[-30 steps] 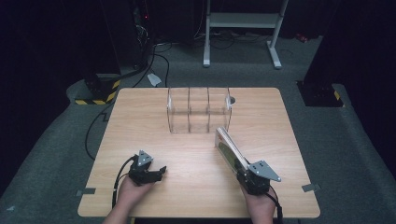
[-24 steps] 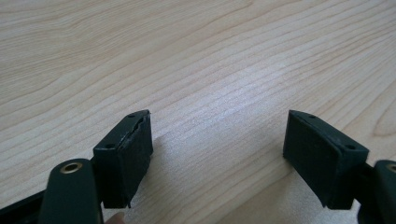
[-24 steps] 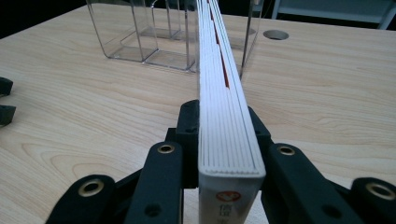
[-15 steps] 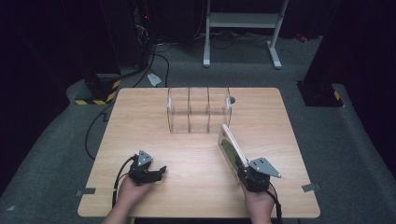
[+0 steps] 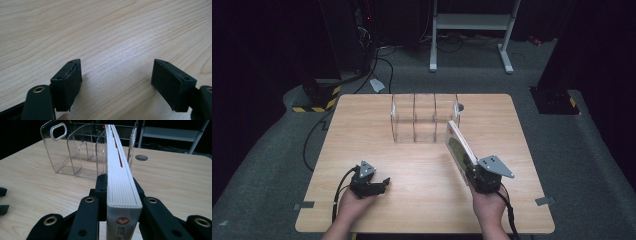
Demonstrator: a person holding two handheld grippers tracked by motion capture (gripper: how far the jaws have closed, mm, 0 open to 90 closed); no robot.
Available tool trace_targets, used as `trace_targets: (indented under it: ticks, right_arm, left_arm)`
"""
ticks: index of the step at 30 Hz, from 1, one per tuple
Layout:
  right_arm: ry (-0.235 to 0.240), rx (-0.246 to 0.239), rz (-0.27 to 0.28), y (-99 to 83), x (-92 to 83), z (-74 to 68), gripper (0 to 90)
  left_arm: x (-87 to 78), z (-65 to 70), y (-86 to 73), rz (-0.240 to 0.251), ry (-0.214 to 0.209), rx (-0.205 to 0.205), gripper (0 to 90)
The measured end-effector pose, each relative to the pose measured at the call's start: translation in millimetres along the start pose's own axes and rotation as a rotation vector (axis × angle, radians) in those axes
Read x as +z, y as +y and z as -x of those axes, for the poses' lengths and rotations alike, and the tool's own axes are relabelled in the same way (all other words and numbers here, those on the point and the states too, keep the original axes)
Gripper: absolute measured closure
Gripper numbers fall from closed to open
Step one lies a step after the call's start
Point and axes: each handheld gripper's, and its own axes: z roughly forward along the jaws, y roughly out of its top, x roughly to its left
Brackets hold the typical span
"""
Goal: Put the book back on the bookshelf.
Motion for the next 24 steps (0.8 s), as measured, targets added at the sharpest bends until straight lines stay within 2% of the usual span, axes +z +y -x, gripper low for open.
trace_targets:
  ticks: [6, 13, 24]
  right_arm:
    - [-0.014, 0.014, 0.008, 10.8, 22.3, -0.9, 75.6]
    - [-0.025, 0.006, 0.005, 21.5, 50.3, -6.4, 75.6]
    - [-0.065, 0.011, 0.013, 30.4, 82.1, -8.7, 75.5]
  left_arm:
    - [0.1, 0.0, 0.0, 0.0, 0.0, -0.001, 24.6]
    - [0.0, 0.0, 0.0, 0.0, 0.0, -0.001, 24.7]
    - [0.0, -0.2, 0.0, 0.0, -0.001, 0.0, 24.8]
